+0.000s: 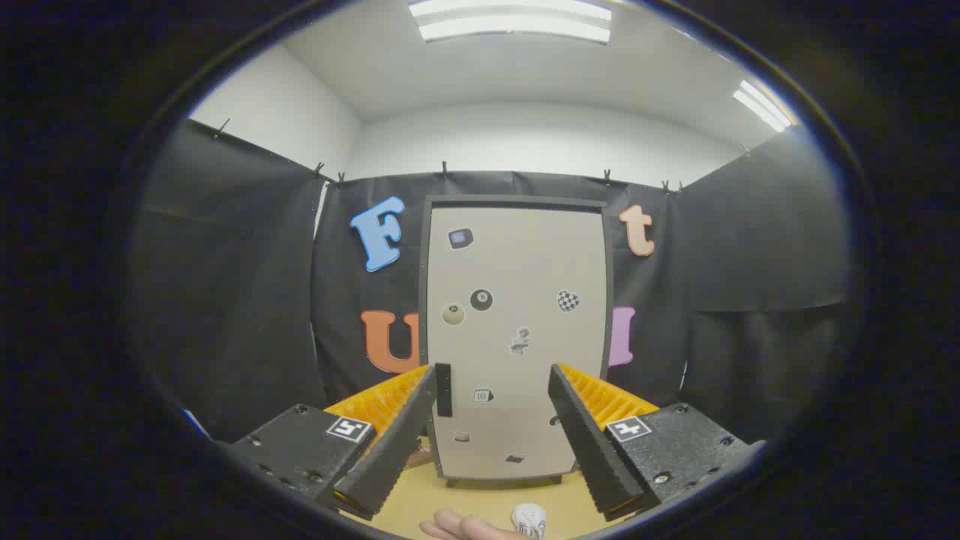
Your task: Open the shoe cabinet door, grab the shoes and put them into the shoe cabinet, then close the shoe cabinet door.
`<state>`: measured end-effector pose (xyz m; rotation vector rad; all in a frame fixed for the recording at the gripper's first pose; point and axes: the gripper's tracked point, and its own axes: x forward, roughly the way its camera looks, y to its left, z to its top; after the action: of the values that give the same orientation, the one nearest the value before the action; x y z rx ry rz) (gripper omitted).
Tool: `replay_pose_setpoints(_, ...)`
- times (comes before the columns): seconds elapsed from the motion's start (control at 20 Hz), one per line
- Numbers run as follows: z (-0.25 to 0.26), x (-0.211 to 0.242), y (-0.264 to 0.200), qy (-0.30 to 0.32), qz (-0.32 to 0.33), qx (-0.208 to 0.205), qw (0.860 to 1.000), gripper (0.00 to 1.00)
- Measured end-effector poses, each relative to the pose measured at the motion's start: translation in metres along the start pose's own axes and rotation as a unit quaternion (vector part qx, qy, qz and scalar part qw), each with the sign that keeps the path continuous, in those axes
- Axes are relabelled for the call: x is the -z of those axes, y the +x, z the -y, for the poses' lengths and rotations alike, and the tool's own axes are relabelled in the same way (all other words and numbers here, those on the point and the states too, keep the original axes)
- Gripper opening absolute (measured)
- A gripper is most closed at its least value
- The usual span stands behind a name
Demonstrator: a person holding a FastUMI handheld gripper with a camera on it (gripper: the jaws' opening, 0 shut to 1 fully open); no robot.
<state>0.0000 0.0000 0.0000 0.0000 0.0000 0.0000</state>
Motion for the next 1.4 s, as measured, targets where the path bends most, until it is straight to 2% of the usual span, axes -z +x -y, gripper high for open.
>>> replay_pose_setpoints(0.75, -0.017, 0.027, 0.021, 0.001, -0.044, 0.011, 0.999, 0.99)
replay_pose_setpoints(1.0, -0.033, 0.049, 0.036, -0.001, -0.061, 0.015, 0.998, 0.99)
replay_pose_setpoints(1.15, -0.044, 0.061, 0.054, -0.003, -0.066, 0.004, 0.998, 0.99)
replay_pose_setpoints(1.4, -0.062, 0.084, 0.117, -0.005, -0.080, -0.025, 0.996, 0.99)
